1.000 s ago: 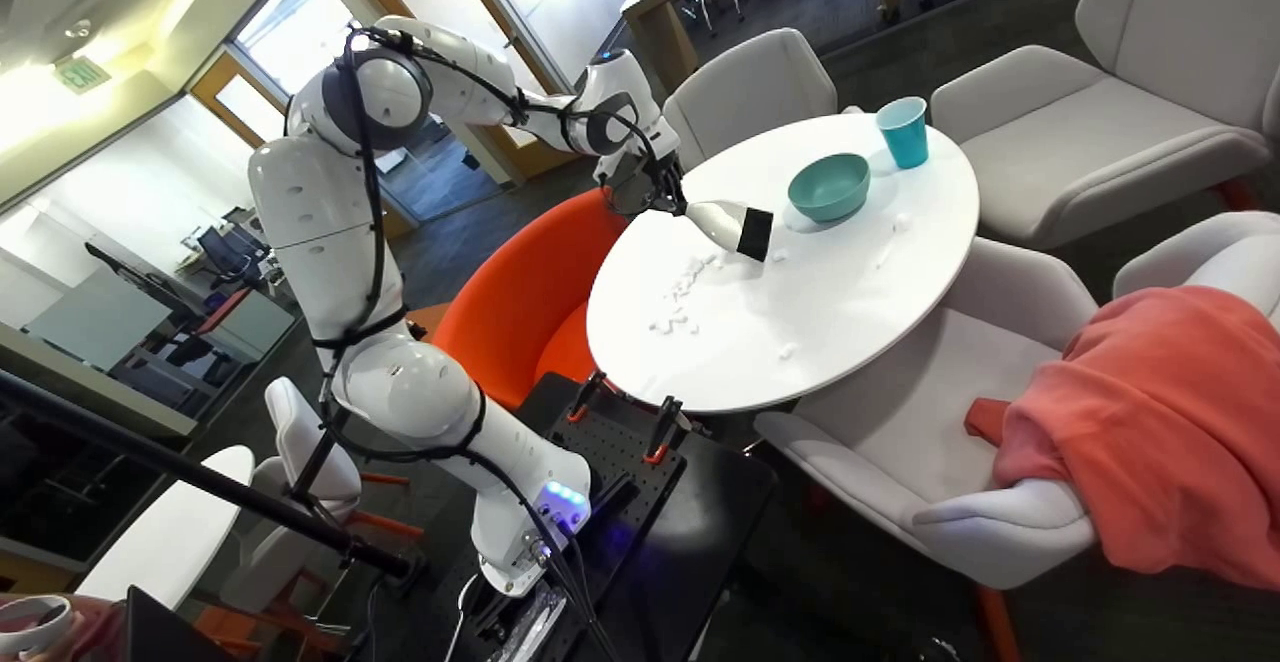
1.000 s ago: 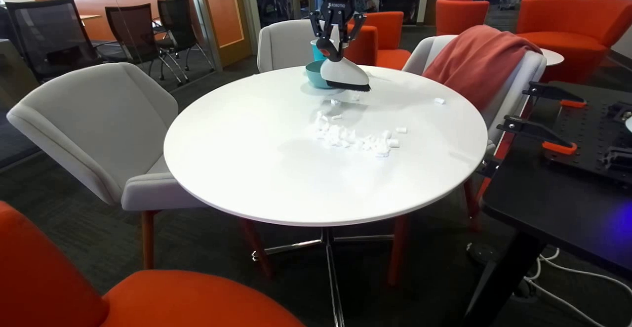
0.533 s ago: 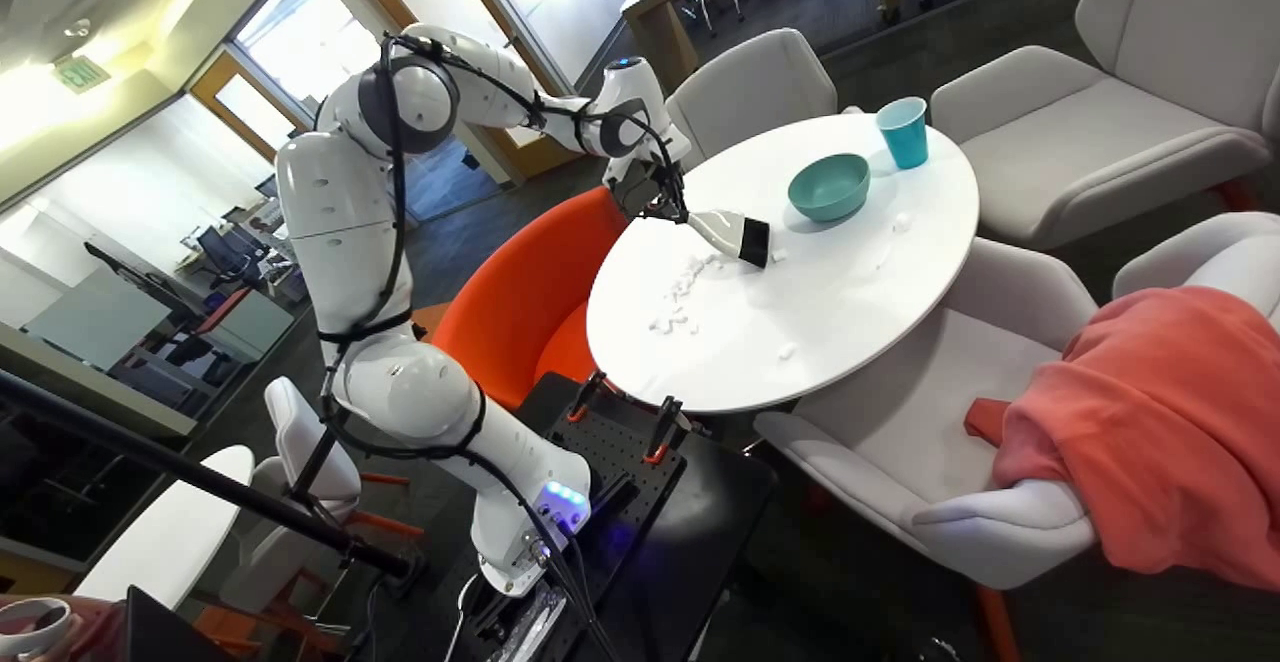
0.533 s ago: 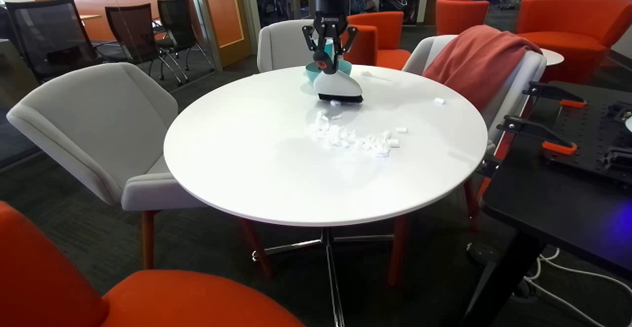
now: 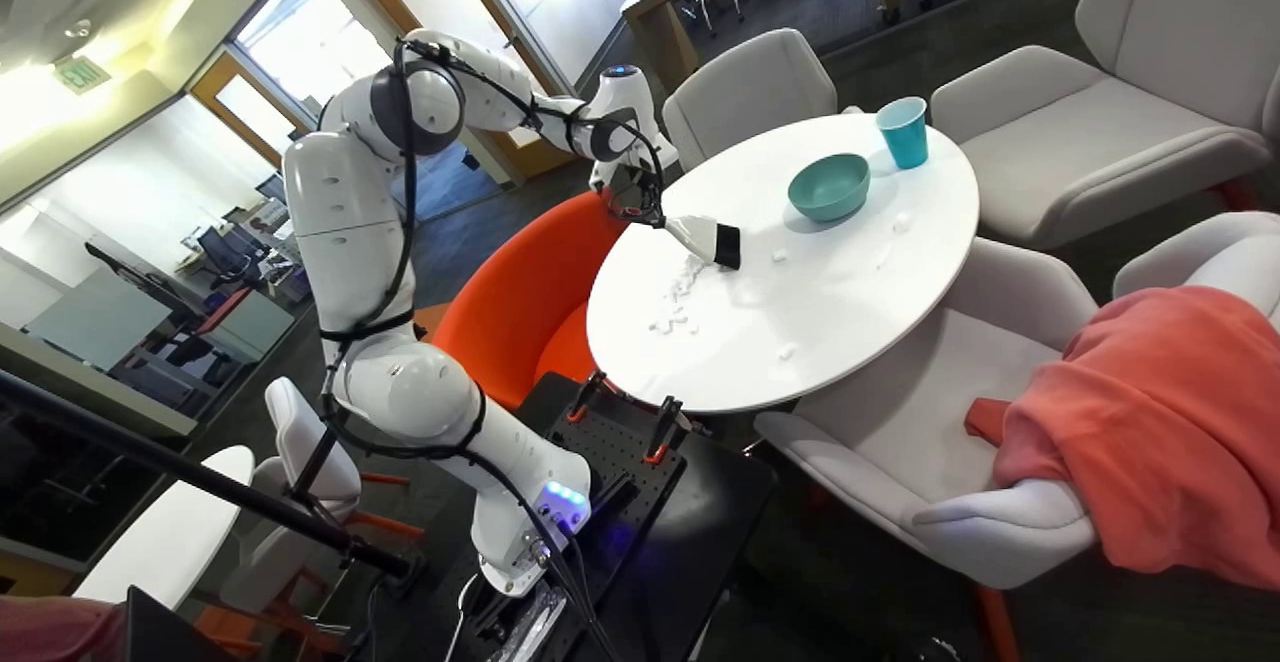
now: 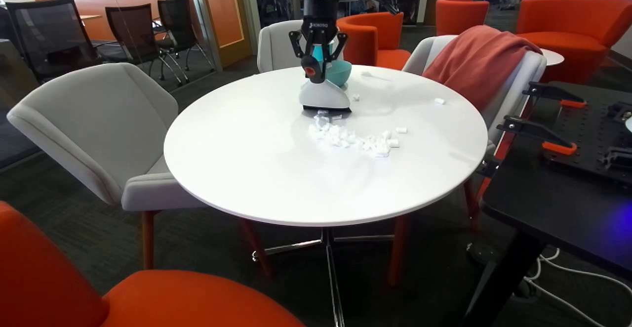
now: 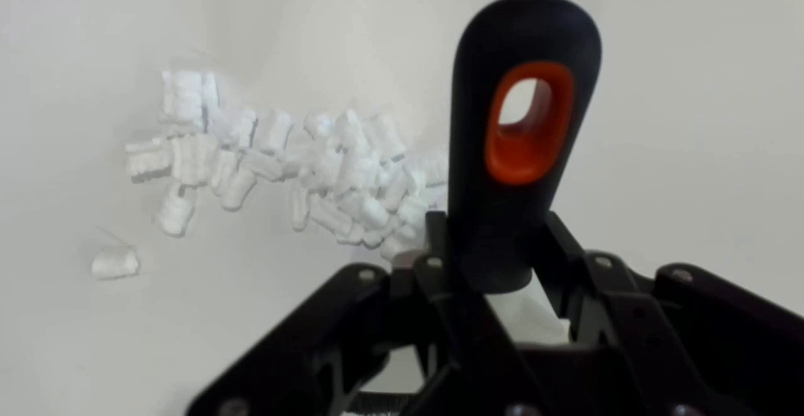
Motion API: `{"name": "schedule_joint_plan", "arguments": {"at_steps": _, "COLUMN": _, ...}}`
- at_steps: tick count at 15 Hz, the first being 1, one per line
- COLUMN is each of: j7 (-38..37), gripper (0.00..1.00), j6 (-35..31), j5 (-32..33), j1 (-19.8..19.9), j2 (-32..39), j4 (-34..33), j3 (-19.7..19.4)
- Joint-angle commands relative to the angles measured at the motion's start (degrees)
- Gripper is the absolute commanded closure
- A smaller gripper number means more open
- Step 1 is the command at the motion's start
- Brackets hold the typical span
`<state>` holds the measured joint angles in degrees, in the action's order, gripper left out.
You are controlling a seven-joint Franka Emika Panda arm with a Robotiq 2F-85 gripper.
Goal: Use the brush to move the white objects on the table to the left
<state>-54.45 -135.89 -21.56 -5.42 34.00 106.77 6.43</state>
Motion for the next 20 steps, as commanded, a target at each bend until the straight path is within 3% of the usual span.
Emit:
{"name": "schedule_joint_plan", "arguments": {"at_steps": 1, "j7": 2.3, "gripper": 0.88, "j6": 2.0, "j5": -4.6, "j1": -0.4, "j2": -3.4, "j4": 3.2, "j3": 2.1}}
{"name": "schedule_joint_plan", "arguments": {"at_steps": 7, "j7": 3.4, "gripper": 0.88, "j6": 5.1, "j5": -7.5, "j1": -2.1, "j2": -5.6, "j4": 5.6, "j3": 4.3}}
{"name": "schedule_joint_plan", "arguments": {"at_steps": 13, "j7": -2.4, "gripper": 0.88, "j6": -6.9, "j5": -3.1, "j1": -7.9, "j2": -10.7, "j4": 10.7, "j3": 0.9}}
{"name": "schedule_joint_plan", "arguments": {"at_steps": 16, "j7": -9.1, "gripper": 0.88, "j6": -13.7, "j5": 0.6, "j1": -10.5, "j2": -13.2, "j4": 13.7, "j3": -1.8}}
{"name": "schedule_joint_plan", "arguments": {"at_steps": 20, "j7": -23.5, "gripper": 0.88, "j6": -17.4, "j5": 9.8, "j1": -12.9, "j2": -14.7, "j4": 16.2, "j3": -8.1}}
